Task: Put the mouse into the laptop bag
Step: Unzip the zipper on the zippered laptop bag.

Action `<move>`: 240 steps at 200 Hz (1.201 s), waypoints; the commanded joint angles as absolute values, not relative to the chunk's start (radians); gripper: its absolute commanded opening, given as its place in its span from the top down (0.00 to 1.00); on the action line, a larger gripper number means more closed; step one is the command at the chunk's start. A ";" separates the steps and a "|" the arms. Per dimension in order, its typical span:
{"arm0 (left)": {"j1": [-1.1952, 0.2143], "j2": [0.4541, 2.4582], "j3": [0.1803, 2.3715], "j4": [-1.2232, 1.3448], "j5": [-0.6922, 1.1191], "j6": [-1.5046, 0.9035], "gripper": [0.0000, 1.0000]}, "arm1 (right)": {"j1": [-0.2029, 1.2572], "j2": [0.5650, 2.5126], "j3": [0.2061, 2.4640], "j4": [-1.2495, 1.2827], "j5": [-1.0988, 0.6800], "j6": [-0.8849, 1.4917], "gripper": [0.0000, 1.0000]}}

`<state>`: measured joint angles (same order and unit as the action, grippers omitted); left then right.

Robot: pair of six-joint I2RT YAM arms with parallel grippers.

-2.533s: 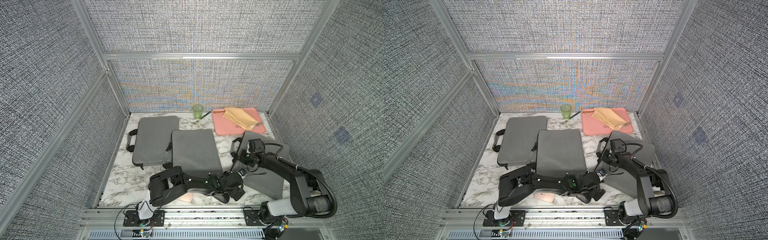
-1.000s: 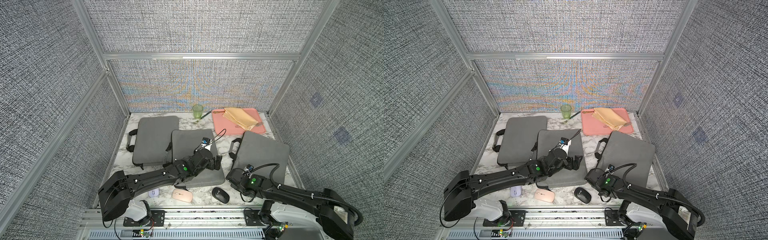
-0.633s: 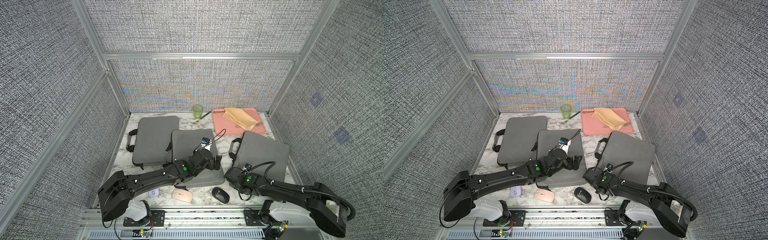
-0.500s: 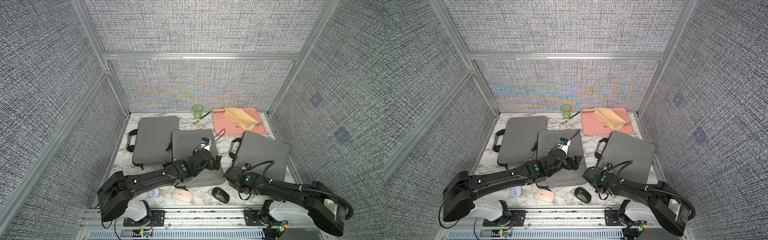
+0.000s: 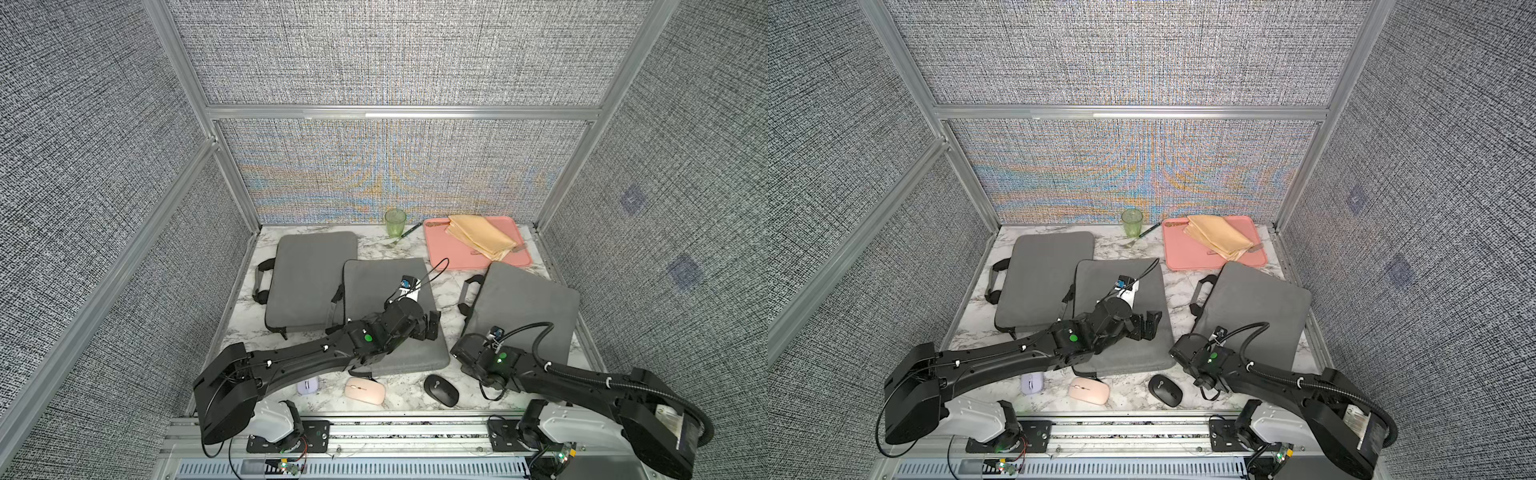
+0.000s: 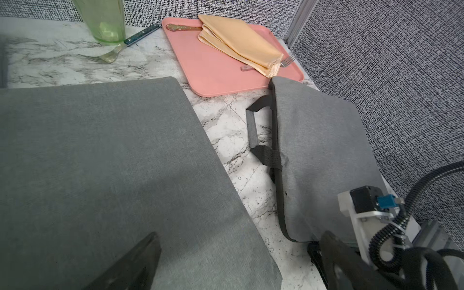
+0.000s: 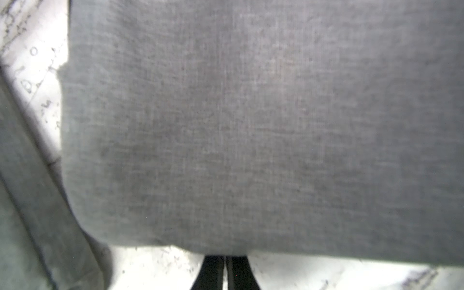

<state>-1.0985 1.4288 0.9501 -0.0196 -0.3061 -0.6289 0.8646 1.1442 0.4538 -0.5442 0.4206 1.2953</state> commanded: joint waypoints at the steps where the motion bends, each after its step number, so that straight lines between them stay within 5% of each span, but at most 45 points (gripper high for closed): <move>1: -1.098 1.443 0.960 -0.008 -0.293 -0.626 0.01 | 0.864 1.095 0.441 -0.556 0.415 1.264 1.00; 115: -1.088 1.980 1.373 0.025 0.016 -0.667 0.01 | 0.840 0.570 0.263 -0.662 0.336 1.166 1.00; 205: -1.020 2.326 1.642 0.059 0.250 -0.749 0.01 | 0.805 0.609 0.262 -0.588 0.289 1.120 1.00; 222: -1.017 2.337 1.647 0.082 0.279 -0.756 0.13 | 0.802 0.622 0.256 -0.552 0.272 1.114 1.00; 240: -1.017 2.339 1.637 0.125 0.311 -0.779 0.53 | 0.802 0.652 0.258 -0.501 0.240 1.100 1.00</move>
